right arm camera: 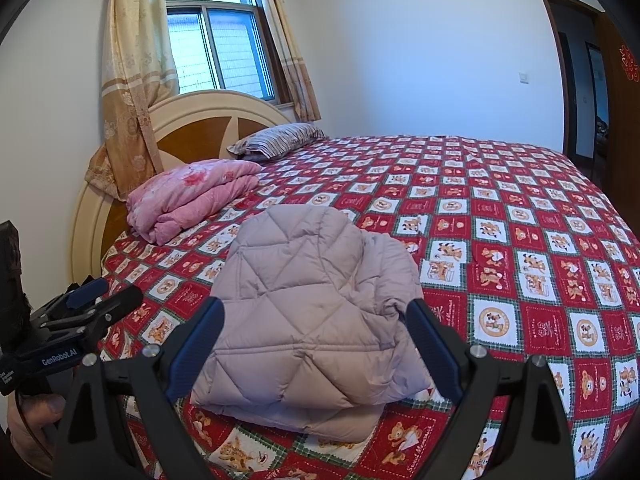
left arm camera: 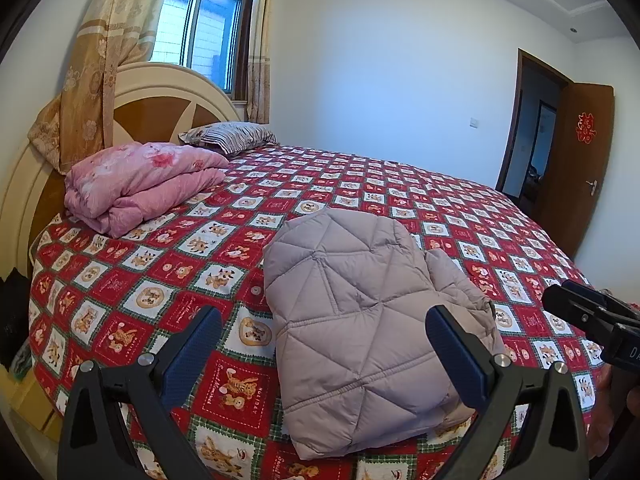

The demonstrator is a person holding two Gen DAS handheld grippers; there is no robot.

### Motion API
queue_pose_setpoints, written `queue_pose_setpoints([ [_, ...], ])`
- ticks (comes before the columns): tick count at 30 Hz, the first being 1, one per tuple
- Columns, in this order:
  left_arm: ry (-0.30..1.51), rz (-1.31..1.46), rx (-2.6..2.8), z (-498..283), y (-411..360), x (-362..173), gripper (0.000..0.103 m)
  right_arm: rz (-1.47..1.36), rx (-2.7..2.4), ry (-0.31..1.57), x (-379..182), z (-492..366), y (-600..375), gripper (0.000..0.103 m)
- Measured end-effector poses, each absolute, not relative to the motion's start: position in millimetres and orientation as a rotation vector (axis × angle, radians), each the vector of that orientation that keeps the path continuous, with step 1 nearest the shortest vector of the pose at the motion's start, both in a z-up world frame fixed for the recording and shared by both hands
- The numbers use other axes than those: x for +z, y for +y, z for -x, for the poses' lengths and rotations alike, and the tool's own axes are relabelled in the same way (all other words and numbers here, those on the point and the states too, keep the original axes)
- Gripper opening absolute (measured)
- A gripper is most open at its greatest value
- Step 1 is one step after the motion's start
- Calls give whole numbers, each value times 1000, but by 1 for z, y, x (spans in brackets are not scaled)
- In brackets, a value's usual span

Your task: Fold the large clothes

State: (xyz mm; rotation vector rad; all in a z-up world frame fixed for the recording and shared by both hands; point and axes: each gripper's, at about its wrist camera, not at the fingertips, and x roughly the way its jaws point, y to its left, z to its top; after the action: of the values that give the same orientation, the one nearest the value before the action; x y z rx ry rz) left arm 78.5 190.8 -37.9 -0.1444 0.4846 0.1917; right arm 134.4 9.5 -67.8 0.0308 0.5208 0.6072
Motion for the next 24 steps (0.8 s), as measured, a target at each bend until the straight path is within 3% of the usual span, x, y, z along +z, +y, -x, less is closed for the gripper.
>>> queue_pose_setpoints([
  [24, 475, 87, 196, -83, 184, -44, 102, 0, 615, 524, -71, -131, 17, 94],
])
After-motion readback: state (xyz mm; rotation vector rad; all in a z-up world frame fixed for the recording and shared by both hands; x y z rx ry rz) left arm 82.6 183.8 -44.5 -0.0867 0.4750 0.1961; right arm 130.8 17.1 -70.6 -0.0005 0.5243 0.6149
